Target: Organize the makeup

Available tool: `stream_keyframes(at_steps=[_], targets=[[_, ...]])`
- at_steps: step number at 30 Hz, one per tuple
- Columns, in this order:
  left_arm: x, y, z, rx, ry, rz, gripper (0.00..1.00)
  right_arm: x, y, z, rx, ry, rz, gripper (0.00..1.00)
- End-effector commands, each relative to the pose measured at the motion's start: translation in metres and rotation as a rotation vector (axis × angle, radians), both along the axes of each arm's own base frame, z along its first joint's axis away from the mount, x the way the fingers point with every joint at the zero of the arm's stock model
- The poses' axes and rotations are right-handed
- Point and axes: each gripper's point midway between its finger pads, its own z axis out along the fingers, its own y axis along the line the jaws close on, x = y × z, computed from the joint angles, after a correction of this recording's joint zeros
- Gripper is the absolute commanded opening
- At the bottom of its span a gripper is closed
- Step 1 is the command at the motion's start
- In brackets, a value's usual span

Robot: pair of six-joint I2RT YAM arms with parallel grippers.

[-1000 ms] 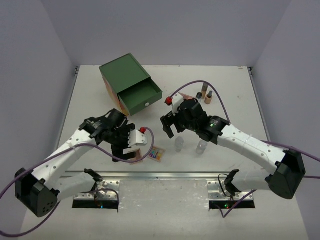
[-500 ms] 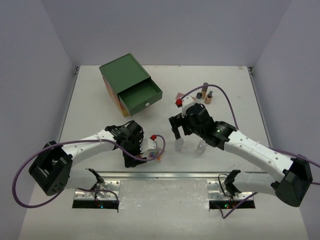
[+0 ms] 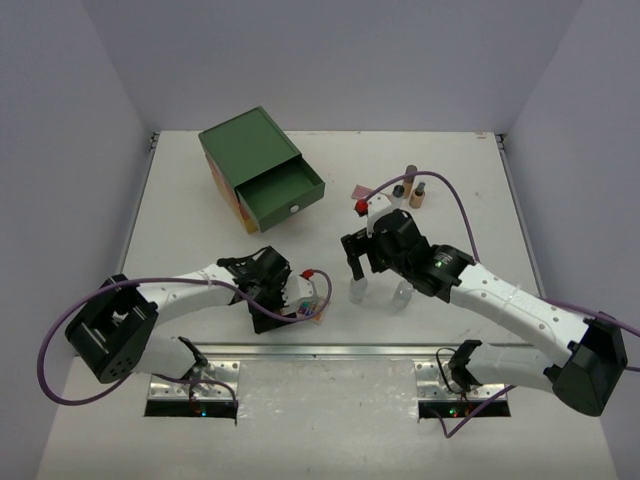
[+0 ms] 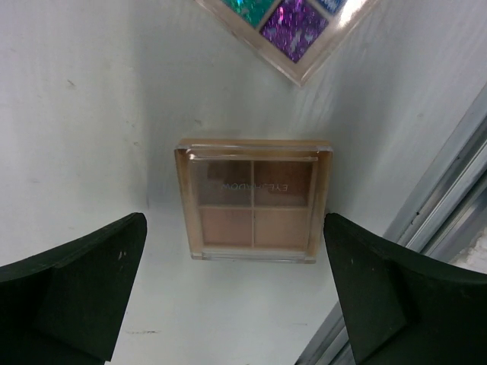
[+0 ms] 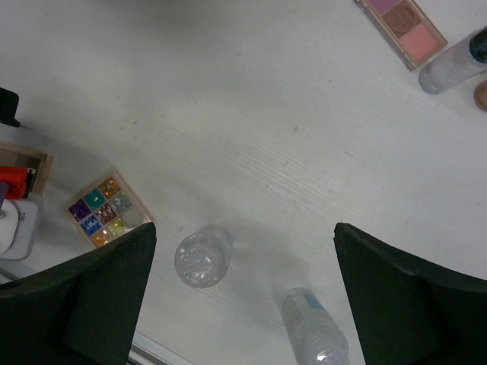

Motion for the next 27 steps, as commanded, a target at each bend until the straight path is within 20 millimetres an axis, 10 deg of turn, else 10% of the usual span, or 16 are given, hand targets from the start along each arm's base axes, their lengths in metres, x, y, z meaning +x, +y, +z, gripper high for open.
stream_keyframes(at_steps=[1, 9, 18, 27], targets=[[-0.009, 0.013, -0.015, 0.067, 0.035, -0.003, 1.0, 0.004, -0.007, 0.005, 0.008, -0.023, -0.048, 0.99], [-0.023, 0.01, -0.025, 0.041, 0.096, -0.067, 0.94, 0.005, -0.007, -0.001, -0.009, -0.015, -0.047, 0.99], [-0.049, 0.008, -0.02, -0.011, 0.196, -0.158, 0.61, 0.007, -0.011, 0.007, -0.017, -0.043, -0.054, 0.99], [-0.031, 0.008, -0.007, -0.052, 0.164, -0.093, 0.24, 0.01, -0.016, 0.004, -0.055, -0.054, -0.055, 0.99]])
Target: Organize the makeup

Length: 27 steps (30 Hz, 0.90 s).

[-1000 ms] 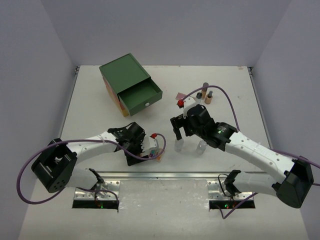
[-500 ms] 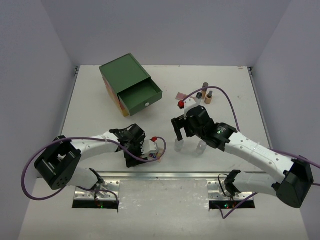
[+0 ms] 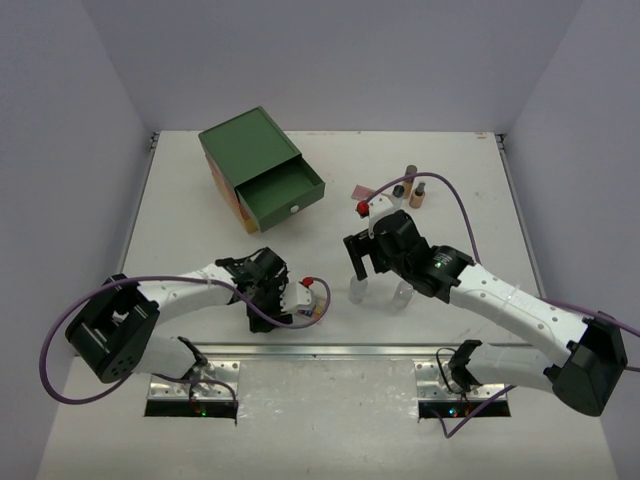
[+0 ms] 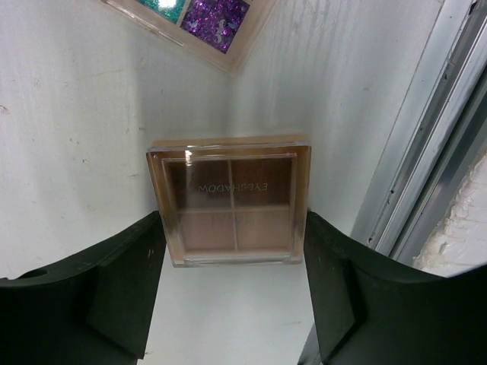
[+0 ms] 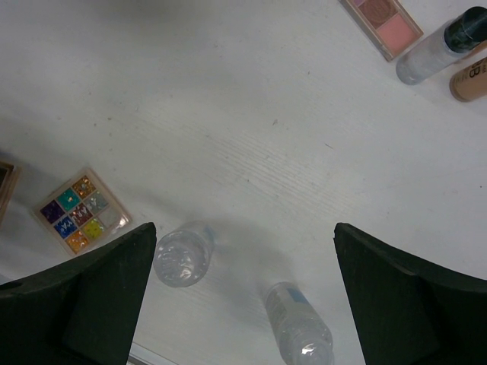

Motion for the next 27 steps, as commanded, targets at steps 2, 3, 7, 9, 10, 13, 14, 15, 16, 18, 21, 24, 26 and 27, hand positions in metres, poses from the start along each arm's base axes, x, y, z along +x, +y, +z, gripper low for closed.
stream_keyframes(at_steps=[2, 3, 7, 9, 10, 13, 14, 15, 16, 18, 21, 24, 26, 27], targets=[[-0.01, 0.01, 0.002, 0.004, 0.082, 0.046, 0.14, 0.009, -0.003, 0.012, -0.004, -0.048, -0.022, 0.99], [-0.005, 0.009, 0.005, 0.0, 0.073, 0.058, 0.09, 0.009, -0.003, 0.013, 0.0, -0.05, -0.022, 0.99], [0.011, 0.006, 0.022, -0.017, 0.01, 0.103, 0.0, 0.014, -0.006, 0.02, 0.012, -0.063, -0.044, 0.99], [0.018, 0.003, 0.034, -0.033, -0.025, 0.12, 0.0, 0.016, -0.008, 0.027, 0.024, -0.075, -0.056, 0.99], [0.022, 0.001, 0.043, -0.054, -0.05, 0.122, 0.0, 0.017, -0.009, 0.029, 0.033, -0.077, -0.065, 0.99], [0.028, -0.005, 0.063, -0.098, -0.093, 0.131, 0.0, 0.02, -0.015, 0.032, 0.045, -0.078, -0.089, 0.99], [0.029, -0.007, 0.072, -0.115, -0.102, 0.136, 0.0, 0.021, -0.016, 0.032, 0.05, -0.077, -0.099, 0.99], [0.032, -0.011, 0.083, -0.137, -0.117, 0.136, 0.0, 0.021, -0.019, 0.032, 0.051, -0.074, -0.109, 0.99], [0.033, -0.014, 0.093, -0.153, -0.12, 0.138, 0.0, 0.022, -0.021, 0.032, 0.051, -0.073, -0.116, 0.99], [0.032, -0.02, 0.113, -0.189, -0.115, 0.145, 0.0, 0.022, -0.024, 0.032, 0.05, -0.073, -0.125, 0.99], [0.043, -0.048, 0.189, -0.329, -0.179, 0.126, 0.0, 0.022, -0.026, 0.03, 0.046, -0.068, -0.128, 0.99], [0.052, -0.063, 0.248, -0.439, -0.248, 0.116, 0.0, 0.021, -0.026, 0.027, 0.042, -0.06, -0.129, 0.99], [0.087, -0.07, 0.319, -0.531, -0.436, 0.205, 0.0, 0.021, -0.027, 0.024, 0.042, -0.05, -0.134, 0.99], [0.116, -0.064, 0.335, -0.501, -0.539, 0.29, 0.0, 0.022, -0.026, 0.025, 0.045, -0.048, -0.136, 0.99]])
